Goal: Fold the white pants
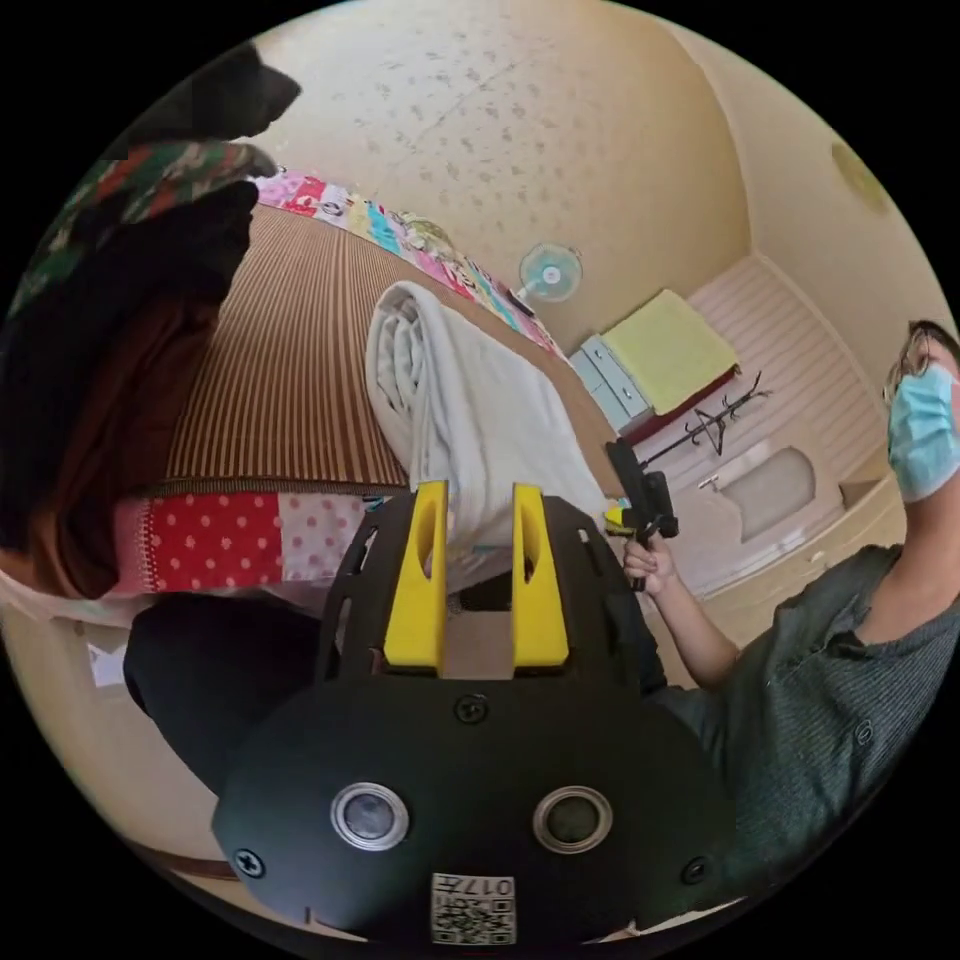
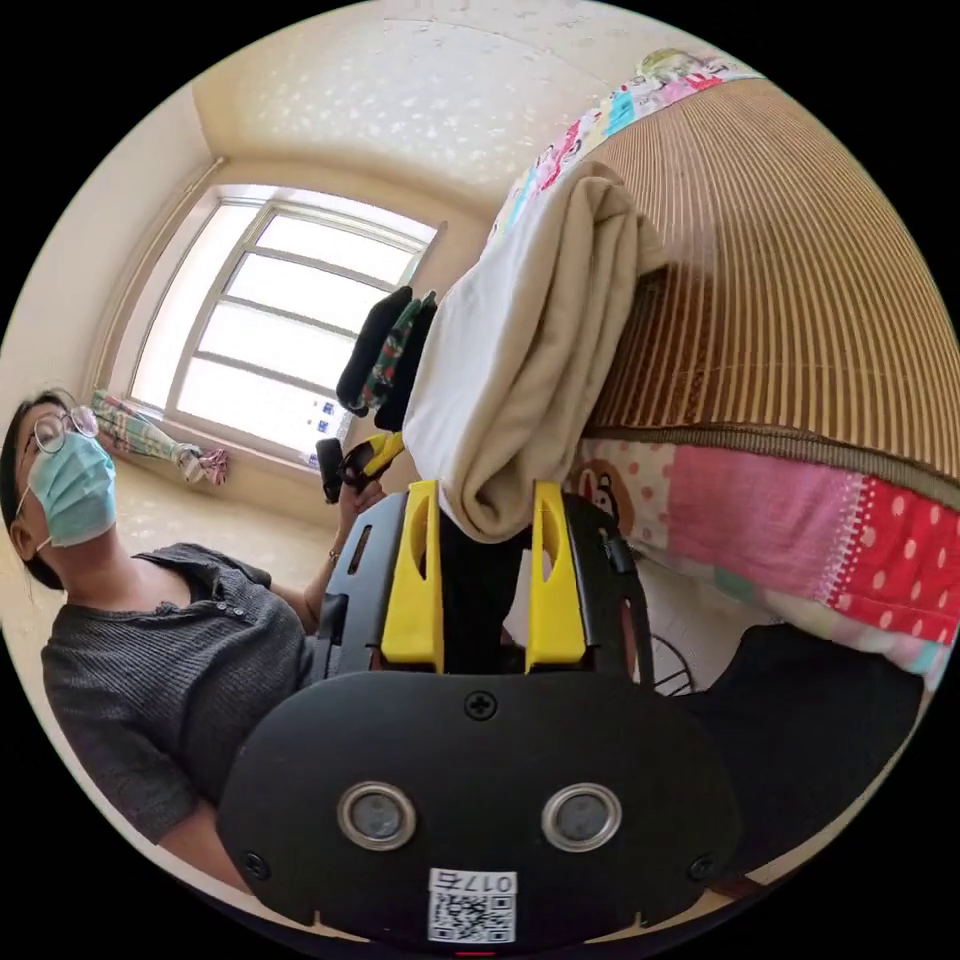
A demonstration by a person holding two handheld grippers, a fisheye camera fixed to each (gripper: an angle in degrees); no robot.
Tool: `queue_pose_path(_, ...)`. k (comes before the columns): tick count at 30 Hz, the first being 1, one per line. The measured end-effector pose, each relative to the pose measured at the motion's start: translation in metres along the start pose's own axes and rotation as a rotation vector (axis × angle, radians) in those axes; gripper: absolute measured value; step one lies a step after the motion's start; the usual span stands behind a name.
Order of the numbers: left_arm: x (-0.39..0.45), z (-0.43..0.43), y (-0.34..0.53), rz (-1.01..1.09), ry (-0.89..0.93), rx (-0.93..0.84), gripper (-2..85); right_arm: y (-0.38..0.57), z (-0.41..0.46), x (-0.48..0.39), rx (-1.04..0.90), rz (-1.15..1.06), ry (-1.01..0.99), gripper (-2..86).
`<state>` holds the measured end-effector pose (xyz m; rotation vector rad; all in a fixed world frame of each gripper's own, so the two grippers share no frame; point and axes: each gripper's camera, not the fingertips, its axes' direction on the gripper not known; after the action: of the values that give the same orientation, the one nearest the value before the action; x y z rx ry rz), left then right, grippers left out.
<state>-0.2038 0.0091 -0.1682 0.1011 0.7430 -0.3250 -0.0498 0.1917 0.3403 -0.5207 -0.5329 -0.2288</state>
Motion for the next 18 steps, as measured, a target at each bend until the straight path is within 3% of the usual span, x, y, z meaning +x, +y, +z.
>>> queue_pose_path(4, -0.006, 0.03, -0.041, -0.003, 0.001, -0.034, 20.1, -0.039, -0.045, -0.005, 0.065, -0.011, 0.14, 18.4)
queue_pose_path(6, -0.011, 0.067, -0.064, 0.007, -0.099, -0.117, 22.4, -0.065, -0.043, 0.0, 0.041, 0.002, 0.189, 21.3)
queue_pose_path(9, -0.019, 0.107, -0.072, -0.018, -0.119, -0.234, 22.7, -0.083, -0.019, 0.018, -0.001, 0.015, 0.231, 22.1)
queue_pose_path(13, -0.02, 0.115, -0.053, -0.036, -0.102, -0.241, 21.2, -0.069, 0.009, 0.044, -0.068, 0.038, 0.176, 21.6)
queue_pose_path(18, -0.053, 0.117, -0.021, -0.135, 0.137, -0.31, 19.0, -0.014, -0.007, 0.073, -0.012, 0.042, 0.047, 17.5)
